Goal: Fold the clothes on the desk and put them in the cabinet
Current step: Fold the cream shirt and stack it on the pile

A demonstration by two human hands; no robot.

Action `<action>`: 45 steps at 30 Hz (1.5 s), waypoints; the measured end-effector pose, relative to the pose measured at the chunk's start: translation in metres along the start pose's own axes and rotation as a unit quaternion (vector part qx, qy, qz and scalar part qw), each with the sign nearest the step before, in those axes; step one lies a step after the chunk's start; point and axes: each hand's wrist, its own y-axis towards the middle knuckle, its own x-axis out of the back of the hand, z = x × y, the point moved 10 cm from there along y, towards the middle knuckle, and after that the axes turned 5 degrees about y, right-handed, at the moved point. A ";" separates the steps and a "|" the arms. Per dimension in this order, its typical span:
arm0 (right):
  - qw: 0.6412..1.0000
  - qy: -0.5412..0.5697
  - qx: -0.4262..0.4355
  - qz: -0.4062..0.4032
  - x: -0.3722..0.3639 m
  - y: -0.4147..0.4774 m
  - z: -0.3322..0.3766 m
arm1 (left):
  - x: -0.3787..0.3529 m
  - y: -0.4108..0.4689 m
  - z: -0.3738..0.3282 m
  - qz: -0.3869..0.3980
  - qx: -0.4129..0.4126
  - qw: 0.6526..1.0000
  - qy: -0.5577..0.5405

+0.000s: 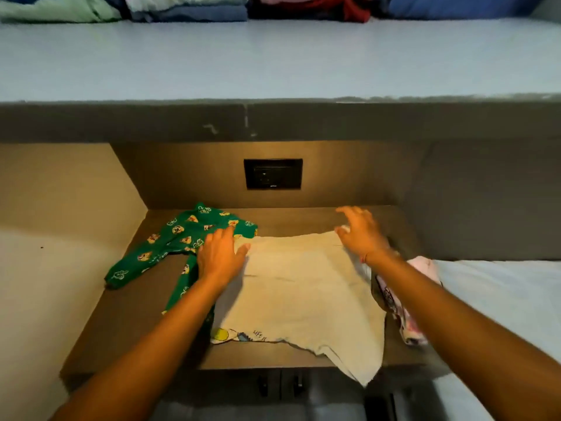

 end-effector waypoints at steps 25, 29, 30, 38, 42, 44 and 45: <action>0.989 -0.108 0.036 0.099 -0.119 -0.101 -0.022 | -0.016 -0.030 0.138 -0.041 0.012 0.994 0.103; 0.990 -0.105 0.084 0.040 -0.088 -0.096 -0.020 | -0.027 -0.042 0.049 -0.056 -0.187 0.975 0.102; 0.989 -0.113 0.092 0.037 -0.084 -0.094 -0.020 | -0.035 -0.043 0.042 -0.038 -0.202 0.973 0.107; 0.988 -0.117 0.097 -0.015 -0.071 -0.089 -0.021 | -0.036 -0.034 0.046 -0.061 -0.236 0.970 0.016; 0.994 -0.083 0.059 -0.042 -0.053 -0.075 -0.022 | -0.009 -0.020 0.042 -0.077 -0.206 0.974 -0.060; 0.994 -0.068 0.058 -0.069 -0.028 -0.055 -0.011 | 0.015 0.000 0.032 -0.079 -0.186 0.977 -0.067; 0.992 -0.069 0.069 -0.084 -0.013 -0.044 -0.001 | 0.031 0.010 0.024 -0.085 -0.187 0.976 -0.070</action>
